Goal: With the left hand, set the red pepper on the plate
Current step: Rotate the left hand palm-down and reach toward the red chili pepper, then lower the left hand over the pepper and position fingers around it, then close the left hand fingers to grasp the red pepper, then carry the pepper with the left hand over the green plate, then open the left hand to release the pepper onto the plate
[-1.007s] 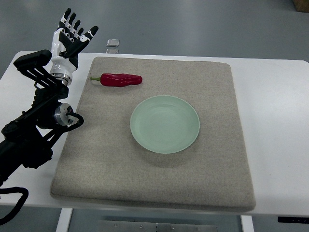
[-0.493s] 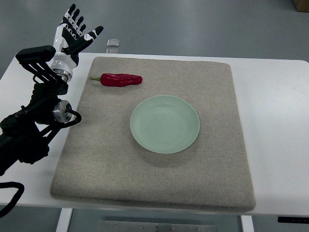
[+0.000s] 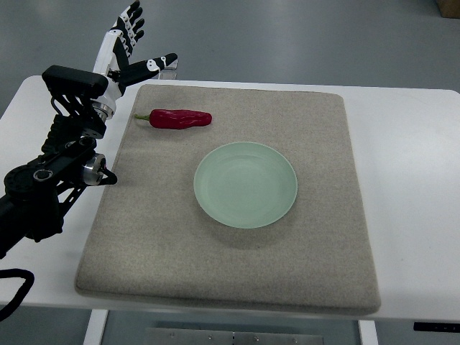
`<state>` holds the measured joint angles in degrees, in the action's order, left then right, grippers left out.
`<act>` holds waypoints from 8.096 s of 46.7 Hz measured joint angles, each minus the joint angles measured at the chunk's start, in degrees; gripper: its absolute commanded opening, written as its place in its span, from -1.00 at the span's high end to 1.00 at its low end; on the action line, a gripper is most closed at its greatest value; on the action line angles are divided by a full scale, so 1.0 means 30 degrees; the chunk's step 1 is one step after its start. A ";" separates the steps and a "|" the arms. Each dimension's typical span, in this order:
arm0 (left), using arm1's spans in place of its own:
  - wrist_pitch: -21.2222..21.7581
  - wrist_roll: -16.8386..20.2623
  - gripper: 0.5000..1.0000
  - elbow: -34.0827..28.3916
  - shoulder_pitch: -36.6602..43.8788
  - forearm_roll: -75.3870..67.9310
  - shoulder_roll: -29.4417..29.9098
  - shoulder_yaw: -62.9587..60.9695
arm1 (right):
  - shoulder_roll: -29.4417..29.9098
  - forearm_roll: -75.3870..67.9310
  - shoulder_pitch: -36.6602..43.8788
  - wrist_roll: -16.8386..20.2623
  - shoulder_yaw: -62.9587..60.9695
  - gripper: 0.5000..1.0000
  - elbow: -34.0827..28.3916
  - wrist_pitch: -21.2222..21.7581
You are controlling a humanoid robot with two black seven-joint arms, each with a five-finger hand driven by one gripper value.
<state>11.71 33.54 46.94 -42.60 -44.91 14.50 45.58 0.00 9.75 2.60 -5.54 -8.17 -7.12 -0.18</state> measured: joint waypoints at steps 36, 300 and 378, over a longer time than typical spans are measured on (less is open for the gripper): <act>-0.0114 -0.1218 -0.92 -0.4234 -0.3517 -0.4913 0.1482 -0.8662 | 0.0000 0.0000 0.0011 0.0000 0.0000 -0.73 -0.0001 0.0000; 0.3489 0.0493 1.00 -0.1432 -0.6139 -0.7096 0.1144 -1.5782 | 0.0000 0.0001 -0.0008 0.0000 0.0000 -0.73 0.0001 0.0000; 0.4390 0.0487 1.00 0.3235 -0.4465 -0.8604 0.2140 -1.4814 | 0.0000 -0.0001 0.0008 0.0000 0.0000 -0.73 -0.0001 0.0000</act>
<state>24.88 35.00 56.65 -55.99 -70.72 20.92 1.14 0.00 9.75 2.62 -5.54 -8.17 -7.12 -0.17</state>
